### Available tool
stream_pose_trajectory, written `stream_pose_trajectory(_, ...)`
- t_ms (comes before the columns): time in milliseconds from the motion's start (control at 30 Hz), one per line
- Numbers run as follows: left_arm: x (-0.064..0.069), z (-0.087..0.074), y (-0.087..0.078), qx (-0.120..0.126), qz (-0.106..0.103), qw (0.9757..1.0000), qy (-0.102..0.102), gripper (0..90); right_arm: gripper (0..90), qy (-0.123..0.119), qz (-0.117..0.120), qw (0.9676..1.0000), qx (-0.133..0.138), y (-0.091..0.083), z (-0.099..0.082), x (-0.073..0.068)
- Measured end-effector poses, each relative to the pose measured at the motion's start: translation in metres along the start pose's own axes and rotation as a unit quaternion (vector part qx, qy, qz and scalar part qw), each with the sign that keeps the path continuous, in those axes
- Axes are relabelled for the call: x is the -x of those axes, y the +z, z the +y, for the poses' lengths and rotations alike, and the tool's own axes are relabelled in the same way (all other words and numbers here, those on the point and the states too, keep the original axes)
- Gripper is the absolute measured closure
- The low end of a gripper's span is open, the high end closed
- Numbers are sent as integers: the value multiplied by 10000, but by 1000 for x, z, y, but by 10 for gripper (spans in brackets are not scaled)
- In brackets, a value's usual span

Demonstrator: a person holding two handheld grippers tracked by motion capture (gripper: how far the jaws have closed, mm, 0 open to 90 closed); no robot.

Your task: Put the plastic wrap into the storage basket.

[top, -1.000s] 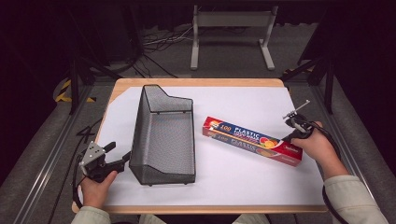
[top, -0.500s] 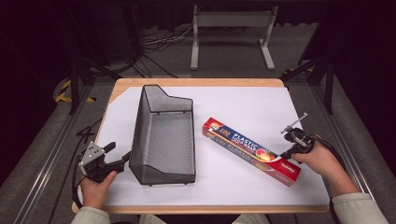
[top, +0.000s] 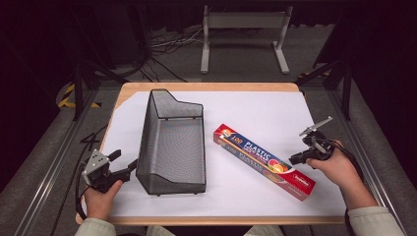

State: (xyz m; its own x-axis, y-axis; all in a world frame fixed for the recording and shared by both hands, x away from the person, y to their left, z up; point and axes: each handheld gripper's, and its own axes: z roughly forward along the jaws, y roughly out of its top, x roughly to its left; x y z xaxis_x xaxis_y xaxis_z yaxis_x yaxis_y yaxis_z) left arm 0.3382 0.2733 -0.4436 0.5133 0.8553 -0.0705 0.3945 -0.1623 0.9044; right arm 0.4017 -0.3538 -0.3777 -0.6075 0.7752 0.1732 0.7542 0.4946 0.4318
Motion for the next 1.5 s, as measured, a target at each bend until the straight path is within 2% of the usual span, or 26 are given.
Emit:
stream_pose_trajectory(100, 0, 0, 0, 12, 1, 10000, -7, 244, 716, -27, -60, 9986, 521, -9, 0, 0)
stream_pose_trajectory(200, 0, 0, 0, 18, -8, 10000, -4, 243, 676, -166, -5, 9944, 1043, -17, 0, -3)
stream_pose_trajectory(233, 0, 0, 0, 18, -8, 10000, -4, 243, 676, -166, -5, 9944, 1043, -17, 0, -3)
stream_pose_trajectory(267, 0, 0, 0, 16, -17, 10000, 4, 243, 650, -169, 288, 9889, 1449, -24, 0, -7)
stream_pose_trajectory(300, 0, 0, 0, 16, -17, 10000, 4, 243, 632, -183, 382, 9858, 1625, -27, 0, -10)
stream_pose_trajectory(333, 0, 0, 0, 14, -18, 10000, -1, 243, 609, -218, 448, 9826, 1789, -29, 0, -12)
stream_pose_trajectory(367, 0, 0, 0, 14, -18, 10000, -1, 244, 609, -218, 448, 9826, 1789, -29, 0, -12)
stream_pose_trajectory(433, 1, 0, 0, 20, -20, 10000, 1, 244, 585, -388, 526, 9755, 2101, -32, 1, -17)
stream_pose_trajectory(467, 1, 0, 0, 11, -18, 10000, 5, 243, 556, -493, 595, 9709, 2269, -33, 1, -21)
stream_pose_trajectory(500, 1, 0, 0, 7, -23, 10000, -1, 243, 556, -493, 595, 9709, 2269, -33, 1, -21)
stream_pose_trajectory(567, 1, 0, 0, 11, -28, 10000, 4, 243, 541, -516, 755, 9664, 2402, -33, 3, -25)
stream_pose_trajectory(600, 1, 0, 0, 13, -30, 10000, 3, 243, 533, -532, 834, 9653, 2418, -33, 4, -27)
stream_pose_trajectory(767, 1, 0, 0, 24, -19, 10000, 8, 243, 483, -713, 1170, 9512, 2765, -31, 9, -38)
stream_pose_trajectory(800, 1, 0, 0, 26, -16, 10000, 8, 243, 498, -720, 1231, 9498, 2785, -30, 11, -40)
stream_pose_trajectory(833, 1, 0, 0, 16, -10, 10000, 15, 243, 520, -667, 1347, 9503, 2725, -30, 12, -42)
stream_pose_trajectory(900, 0, 0, 0, 24, -10, 10000, 8, 243, 514, -675, 1471, 9484, 2726, -28, 15, -47)
stream_pose_trajectory(1000, 0, 0, -1, 23, -2, 10000, 11, 243, 500, -785, 1407, 9471, 2774, -27, 19, -52)
stream_pose_trajectory(1133, 1, 0, -1, 27, 10, 10000, -1, 243, 450, -945, 1082, 9486, 2820, -23, 26, -63)
stream_pose_trajectory(1167, 0, 0, -1, 33, 8, 10000, -4, 243, 434, -933, 1016, 9507, 2776, -22, 27, -65)
stream_pose_trajectory(1200, 0, 0, -1, 28, 14, 10000, -4, 243, 423, -944, 878, 9544, 2691, -19, 28, -68)
stream_pose_trajectory(1267, 0, 0, -1, 31, 12, 10000, 0, 243, 416, -1002, 759, 9541, 2719, -16, 30, -71)
stream_pose_trajectory(1333, 0, 0, 0, 11, -2, 10000, 22, 243, 413, -939, 788, 9525, 2788, -11, 33, -74)
stream_pose_trajectory(1367, 0, 0, 0, 8, 1, 10000, 32, 243, 392, -990, 684, 9514, 2834, -7, 34, -76)
stream_pose_trajectory(1400, 1, 0, 0, 14, 2, 10000, 40, 243, 392, -1019, 547, 9518, 2839, -4, 35, -78)
stream_pose_trajectory(1433, 1, 0, -1, 20, 1, 10000, 34, 243, 393, -1049, 436, 9537, 2785, 0, 36, -79)
stream_pose_trajectory(1500, 0, 0, -1, 18, 10, 10000, 21, 243, 379, -963, 393, 9574, 2695, 7, 39, -81)
